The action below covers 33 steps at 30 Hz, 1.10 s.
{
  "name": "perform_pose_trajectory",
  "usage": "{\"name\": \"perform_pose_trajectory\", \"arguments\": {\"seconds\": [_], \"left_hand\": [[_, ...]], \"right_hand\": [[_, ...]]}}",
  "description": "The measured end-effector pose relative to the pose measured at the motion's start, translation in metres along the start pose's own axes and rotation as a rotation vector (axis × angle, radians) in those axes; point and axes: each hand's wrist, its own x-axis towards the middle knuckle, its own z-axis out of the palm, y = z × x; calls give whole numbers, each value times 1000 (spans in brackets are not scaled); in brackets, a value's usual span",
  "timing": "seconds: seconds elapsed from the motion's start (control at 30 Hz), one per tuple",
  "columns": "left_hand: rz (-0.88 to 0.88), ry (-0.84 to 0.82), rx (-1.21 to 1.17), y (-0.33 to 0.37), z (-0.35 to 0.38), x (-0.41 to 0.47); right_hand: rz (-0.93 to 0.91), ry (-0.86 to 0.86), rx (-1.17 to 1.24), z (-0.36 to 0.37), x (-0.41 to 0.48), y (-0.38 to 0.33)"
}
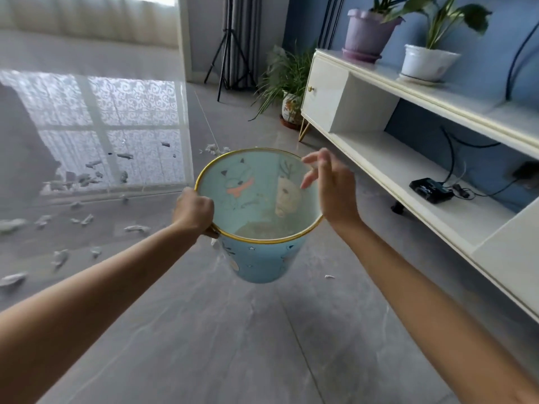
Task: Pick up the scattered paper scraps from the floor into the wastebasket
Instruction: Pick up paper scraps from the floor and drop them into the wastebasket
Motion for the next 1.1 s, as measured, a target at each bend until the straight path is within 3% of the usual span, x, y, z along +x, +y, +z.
{"name": "perform_pose_trajectory", "arguments": {"seconds": [0.07,0.1,0.13,0.2,0.27,0.37,0.5,0.57,0.73,1.03,1.1], "left_hand": [[6,1,28,-4,-18,-2],[-7,8,45,-5,-26,-5],[-6,18,59,-4,-32,-5],[-2,59,81,-6,-41,-8],[-24,103,71,-13,-50,-7],[-53,138,32,-22,-64,-2],[-50,150,5,-25,-94,4],[-34,161,9,-26,-110,5],[-53,240,91,-54,-159,-7],[-199,426,126,-121,-220,-20],[-224,454,135,-128,-226,-22]], "right_hand": [[71,241,33,1,-16,35],[174,218,-43,3,-29,63],[316,112,-140,7,-43,95],[655,-298,-294,15,-86,163],[820,-579,-447,23,-134,210],[949,-496,-428,40,-186,233],[911,-264,-432,84,-185,224],[938,-251,-435,107,-171,218],[749,-383,-494,182,-144,203],[292,-733,-376,297,-140,126],[217,-751,-248,305,-150,114]]}}
